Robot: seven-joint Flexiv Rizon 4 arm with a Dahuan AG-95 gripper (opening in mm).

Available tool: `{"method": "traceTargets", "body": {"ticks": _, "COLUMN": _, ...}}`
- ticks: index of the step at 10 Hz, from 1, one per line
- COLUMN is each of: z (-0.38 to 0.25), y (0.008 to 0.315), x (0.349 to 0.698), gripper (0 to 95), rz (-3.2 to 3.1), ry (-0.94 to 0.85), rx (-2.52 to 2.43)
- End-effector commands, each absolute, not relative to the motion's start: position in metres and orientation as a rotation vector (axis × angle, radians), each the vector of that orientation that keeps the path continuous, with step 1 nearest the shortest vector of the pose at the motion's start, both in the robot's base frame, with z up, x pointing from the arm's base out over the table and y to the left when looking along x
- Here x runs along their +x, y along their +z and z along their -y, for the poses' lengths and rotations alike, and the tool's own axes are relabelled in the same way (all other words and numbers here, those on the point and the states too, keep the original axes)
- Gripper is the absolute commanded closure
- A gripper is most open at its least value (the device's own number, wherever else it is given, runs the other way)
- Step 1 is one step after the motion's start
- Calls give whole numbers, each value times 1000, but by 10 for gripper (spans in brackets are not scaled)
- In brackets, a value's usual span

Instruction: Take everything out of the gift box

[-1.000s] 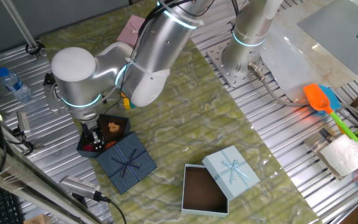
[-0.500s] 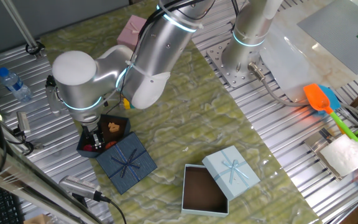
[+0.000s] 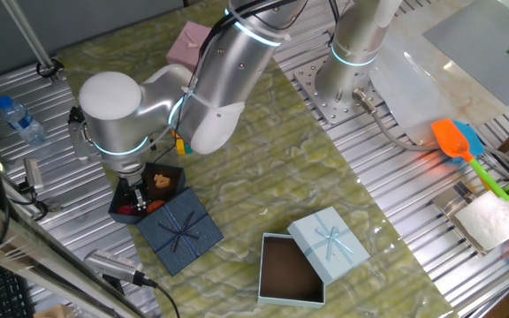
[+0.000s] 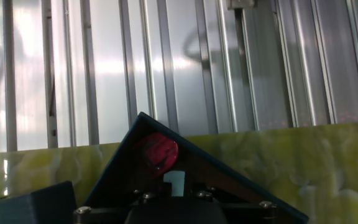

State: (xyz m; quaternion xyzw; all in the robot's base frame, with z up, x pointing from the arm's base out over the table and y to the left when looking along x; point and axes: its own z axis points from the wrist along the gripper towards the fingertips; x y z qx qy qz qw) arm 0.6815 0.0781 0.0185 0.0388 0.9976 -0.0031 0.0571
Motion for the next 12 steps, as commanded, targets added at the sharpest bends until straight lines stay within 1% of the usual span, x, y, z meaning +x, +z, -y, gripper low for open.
{"method": "traceTargets", "body": {"ticks": 1, "z": -79, "y": 18, "x": 682, "gripper": 950, "rz": -3027, "ry": -10, "rx": 124}}
{"method": "traceTargets", "body": {"ticks": 4, "z": -79, "y": 19, "x": 682, "gripper": 950, "rz": -3026, "ry": -16, "rx": 124}}
{"method": "traceTargets", "body": {"ticks": 8, "z": -73, "y": 41, "x": 681, "gripper": 950, "rz": -3042, "ry": -23, "rx": 90}}
{"method": "traceTargets", "body": {"ticks": 12, "z": -71, "y": 70, "x": 670, "gripper": 950, "rz": -3070, "ry": -20, "rx": 70}}
